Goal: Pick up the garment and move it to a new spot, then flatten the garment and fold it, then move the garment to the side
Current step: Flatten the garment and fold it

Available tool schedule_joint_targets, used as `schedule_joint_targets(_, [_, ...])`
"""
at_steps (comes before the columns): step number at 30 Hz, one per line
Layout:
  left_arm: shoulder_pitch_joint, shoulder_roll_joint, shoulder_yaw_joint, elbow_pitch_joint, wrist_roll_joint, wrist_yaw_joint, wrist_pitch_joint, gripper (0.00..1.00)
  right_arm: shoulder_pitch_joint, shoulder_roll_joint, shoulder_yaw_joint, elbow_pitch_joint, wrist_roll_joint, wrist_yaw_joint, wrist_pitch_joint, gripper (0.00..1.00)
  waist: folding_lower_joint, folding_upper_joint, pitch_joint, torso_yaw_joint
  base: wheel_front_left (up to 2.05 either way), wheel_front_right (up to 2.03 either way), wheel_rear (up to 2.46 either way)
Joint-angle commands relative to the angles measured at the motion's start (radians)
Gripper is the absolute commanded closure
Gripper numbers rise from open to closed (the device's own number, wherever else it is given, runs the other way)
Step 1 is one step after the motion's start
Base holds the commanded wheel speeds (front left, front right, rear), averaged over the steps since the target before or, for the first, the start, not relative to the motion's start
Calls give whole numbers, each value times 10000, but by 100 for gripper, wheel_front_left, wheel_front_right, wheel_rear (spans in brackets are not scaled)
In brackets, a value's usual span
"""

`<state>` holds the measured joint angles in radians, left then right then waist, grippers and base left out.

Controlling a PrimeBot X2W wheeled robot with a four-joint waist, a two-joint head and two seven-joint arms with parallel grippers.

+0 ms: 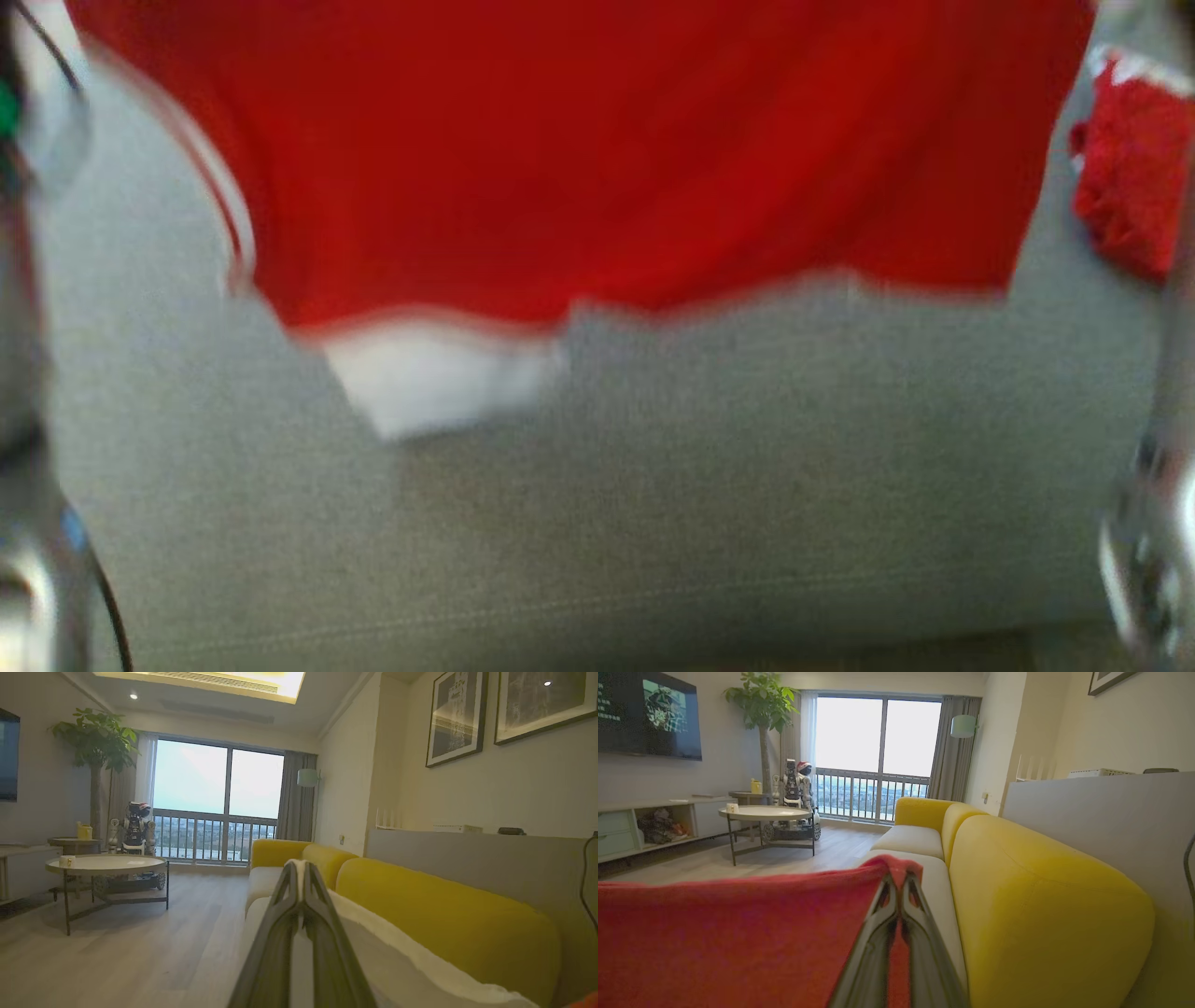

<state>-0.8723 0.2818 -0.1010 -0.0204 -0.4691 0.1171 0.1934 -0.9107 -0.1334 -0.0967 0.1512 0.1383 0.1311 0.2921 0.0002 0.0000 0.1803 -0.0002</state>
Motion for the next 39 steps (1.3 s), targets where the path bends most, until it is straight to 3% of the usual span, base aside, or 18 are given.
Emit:
schedule_joint_targets(1, [-1722,723,187,541,342,-271,-75,100,-1677,87,256,572,198,-4,-170,100,-2,0,1827,-90,0,0,0])
schedule_joint_targets(9, [-6409,629,20,4170,1328,-338,-2518,100,-6174,54,-411,4424,-831,-4,-3595,100,-2,0,3355,222,0,0,0])
schedule_joint_targets(12, [-7122,451,32,5141,1345,-411,-3437,100,-6816,165,-431,5562,-747,-4,-4657,100,-2,0,3527,346,0,0,0])
schedule_joint_targets(16, [-7237,459,-383,5654,1742,-706,-4150,100,-6942,120,-151,6385,-605,-4,-5211,100,-2,0,3660,491,0,0,0])
schedule_joint_targets(21, [-6250,225,-935,6381,1952,-1213,-4462,100,-6099,-163,335,7962,-661,-4,-5408,100,-2,0,3602,734,0,0,0])
schedule_joint_targets(31, [-2832,634,-2057,7160,2629,-1835,-4546,100,-3890,-456,964,10572,-236,-4,-5064,100,-2,0,2726,1051,0,0,0])
schedule_joint_targets(39, [-393,1231,-3019,7474,3040,-2182,-4502,100,-2425,-640,2128,11069,656,-4,-4151,100,-2,0,1626,1052,0,0,0])
